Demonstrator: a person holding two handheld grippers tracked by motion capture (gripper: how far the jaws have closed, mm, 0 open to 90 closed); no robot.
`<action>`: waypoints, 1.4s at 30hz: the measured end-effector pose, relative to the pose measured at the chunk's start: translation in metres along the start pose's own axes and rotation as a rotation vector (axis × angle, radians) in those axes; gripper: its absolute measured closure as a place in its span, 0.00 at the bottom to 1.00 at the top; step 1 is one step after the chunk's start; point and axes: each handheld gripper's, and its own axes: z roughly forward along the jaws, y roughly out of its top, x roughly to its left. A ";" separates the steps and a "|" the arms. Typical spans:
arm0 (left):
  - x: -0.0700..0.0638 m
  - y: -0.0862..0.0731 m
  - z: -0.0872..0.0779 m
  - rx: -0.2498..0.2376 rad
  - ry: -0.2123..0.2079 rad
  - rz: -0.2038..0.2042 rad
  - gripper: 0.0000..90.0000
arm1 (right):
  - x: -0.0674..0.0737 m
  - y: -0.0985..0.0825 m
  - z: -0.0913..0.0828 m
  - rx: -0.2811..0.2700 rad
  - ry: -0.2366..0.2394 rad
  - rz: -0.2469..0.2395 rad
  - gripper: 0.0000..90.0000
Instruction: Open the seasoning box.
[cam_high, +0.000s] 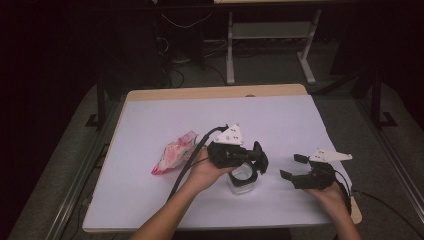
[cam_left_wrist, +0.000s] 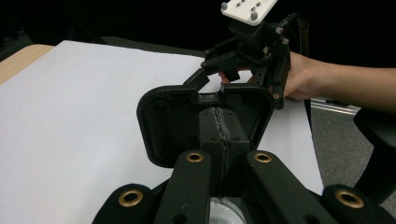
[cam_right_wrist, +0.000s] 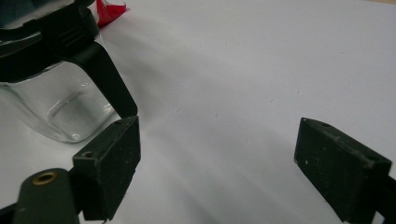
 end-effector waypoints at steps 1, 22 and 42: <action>0.000 0.001 0.001 0.001 -0.002 0.002 1.00 | 0.000 0.000 0.000 -0.001 0.002 0.001 0.16; 0.002 0.005 0.012 0.009 -0.015 0.005 1.00 | 0.001 0.000 0.000 -0.001 0.005 -0.002 0.16; -0.002 0.008 0.005 0.009 -0.018 0.006 1.00 | 0.001 0.000 0.000 -0.003 0.007 -0.003 0.16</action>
